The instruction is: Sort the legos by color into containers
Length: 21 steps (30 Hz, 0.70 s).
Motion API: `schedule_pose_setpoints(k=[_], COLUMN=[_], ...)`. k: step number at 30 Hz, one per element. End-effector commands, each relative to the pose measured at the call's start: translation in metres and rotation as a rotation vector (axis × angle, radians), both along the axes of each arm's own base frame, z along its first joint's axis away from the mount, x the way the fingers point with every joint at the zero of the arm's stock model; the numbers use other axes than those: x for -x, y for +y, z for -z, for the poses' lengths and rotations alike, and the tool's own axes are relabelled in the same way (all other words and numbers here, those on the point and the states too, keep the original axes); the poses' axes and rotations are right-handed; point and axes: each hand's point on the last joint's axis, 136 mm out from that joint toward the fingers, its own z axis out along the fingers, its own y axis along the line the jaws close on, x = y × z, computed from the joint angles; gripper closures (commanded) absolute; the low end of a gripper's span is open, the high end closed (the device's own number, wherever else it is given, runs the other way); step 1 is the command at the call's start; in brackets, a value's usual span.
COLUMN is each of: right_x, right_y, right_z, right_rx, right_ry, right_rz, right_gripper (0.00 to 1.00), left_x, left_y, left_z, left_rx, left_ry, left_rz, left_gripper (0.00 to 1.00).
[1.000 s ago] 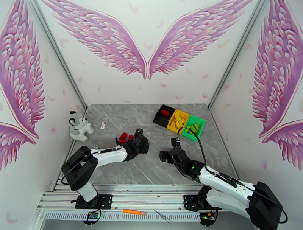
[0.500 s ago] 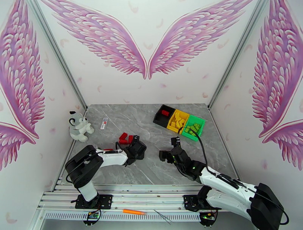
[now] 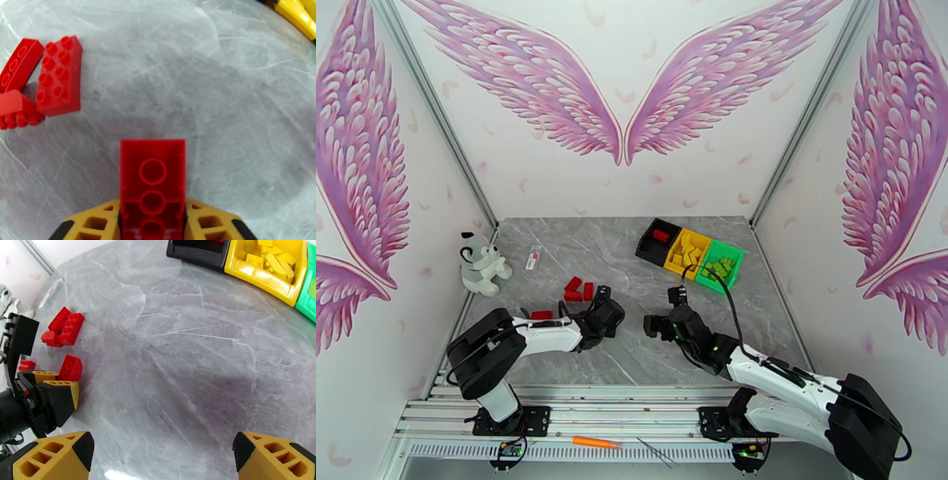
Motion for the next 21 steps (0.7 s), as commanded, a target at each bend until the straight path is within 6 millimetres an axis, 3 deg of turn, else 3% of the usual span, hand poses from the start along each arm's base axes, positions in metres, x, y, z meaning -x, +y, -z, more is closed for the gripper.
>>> schedule_pose_setpoints(k=[1, 10, 15, 21], right_x=[-0.005, -0.017, -0.027, -0.033], right_y=[0.014, 0.027, 0.013, -0.022], right_z=[0.000, 0.013, 0.010, 0.006], right_rx=[-0.026, -0.127, -0.197, -0.241], right_ry=[0.012, 0.076, 0.095, 0.102], right_rz=[-0.037, -0.069, -0.045, 0.050], right_gripper=[0.01, 0.01, 0.01, 0.01], left_x=[-0.010, -0.039, -0.056, -0.087], left_y=[-0.015, -0.045, -0.066, -0.096], left_z=[-0.024, -0.046, -0.058, -0.076], left_rx=[0.040, 0.214, 0.295, 0.379], left_ry=[-0.054, -0.053, -0.055, -0.082], left_rz=[0.044, 0.143, 0.202, 0.266], left_gripper=[0.64, 0.67, 0.67, 0.68])
